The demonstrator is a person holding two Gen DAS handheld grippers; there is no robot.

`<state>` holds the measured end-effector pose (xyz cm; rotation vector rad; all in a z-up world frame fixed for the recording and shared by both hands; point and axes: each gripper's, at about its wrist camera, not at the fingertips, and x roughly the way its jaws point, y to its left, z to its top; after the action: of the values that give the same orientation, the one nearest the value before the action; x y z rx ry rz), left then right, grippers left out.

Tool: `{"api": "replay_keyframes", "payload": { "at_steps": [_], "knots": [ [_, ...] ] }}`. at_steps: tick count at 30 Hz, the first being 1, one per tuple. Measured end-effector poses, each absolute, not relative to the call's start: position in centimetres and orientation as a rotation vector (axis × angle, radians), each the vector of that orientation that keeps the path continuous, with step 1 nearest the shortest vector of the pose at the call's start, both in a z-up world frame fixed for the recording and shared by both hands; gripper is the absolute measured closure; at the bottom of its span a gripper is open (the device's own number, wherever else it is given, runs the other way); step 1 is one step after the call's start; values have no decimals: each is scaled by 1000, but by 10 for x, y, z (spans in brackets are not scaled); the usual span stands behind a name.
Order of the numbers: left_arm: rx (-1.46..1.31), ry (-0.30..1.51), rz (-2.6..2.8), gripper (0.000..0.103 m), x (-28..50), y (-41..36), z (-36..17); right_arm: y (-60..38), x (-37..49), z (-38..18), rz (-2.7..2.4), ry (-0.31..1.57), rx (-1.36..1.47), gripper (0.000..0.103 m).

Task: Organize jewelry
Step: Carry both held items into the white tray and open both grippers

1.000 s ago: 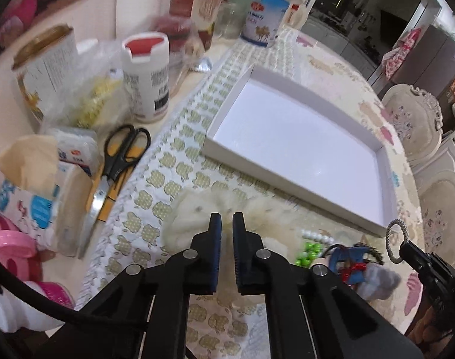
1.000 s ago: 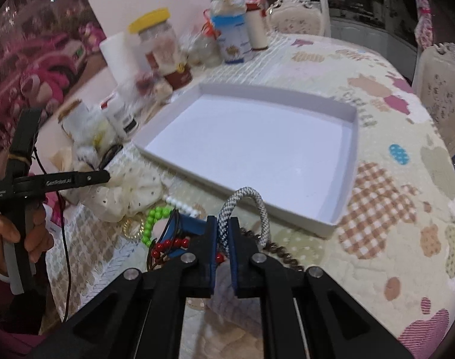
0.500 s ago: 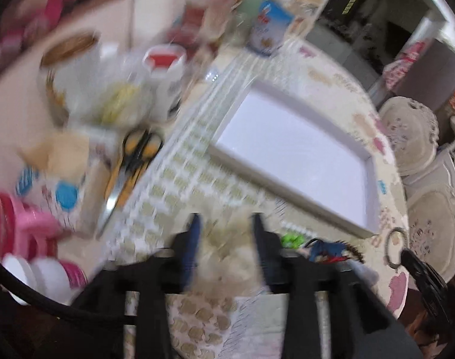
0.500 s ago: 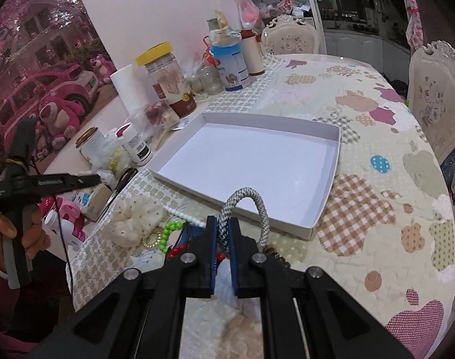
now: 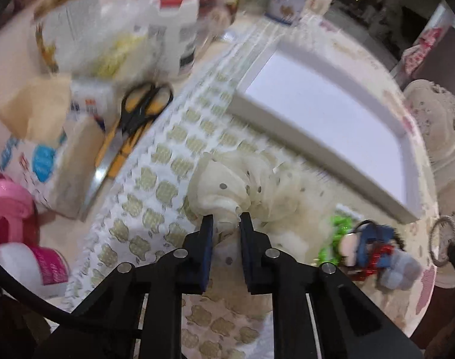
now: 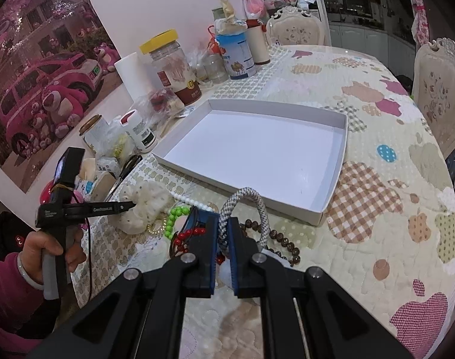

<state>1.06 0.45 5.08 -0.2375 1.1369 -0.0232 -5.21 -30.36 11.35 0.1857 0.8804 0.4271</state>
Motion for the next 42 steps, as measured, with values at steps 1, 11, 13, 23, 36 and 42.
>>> {"api": "replay_keyframes", "payload": {
  "at_steps": [1, 11, 13, 23, 36, 42],
  "knots": [
    [-241, 1121, -35, 92, 9, 4, 58, -304, -52, 115, 429, 876, 186, 95],
    [-201, 968, -120, 92, 21, -9, 139, -302, -43, 141, 435, 801, 169, 96],
    [-196, 953, -127, 92, 26, -13, 146, -300, -40, 145, 430, 794, 164, 96],
    [-201, 931, -174, 92, 62, -34, 155, -303, -16, 146, 393, 798, 136, 96],
    [-221, 1023, -182, 92, 130, -55, 109, -311, 27, 123, 331, 863, 120, 96],
    [-199, 1095, -98, 92, 146, -44, 68, -315, 56, 90, 308, 956, 98, 96]
  ]
}}
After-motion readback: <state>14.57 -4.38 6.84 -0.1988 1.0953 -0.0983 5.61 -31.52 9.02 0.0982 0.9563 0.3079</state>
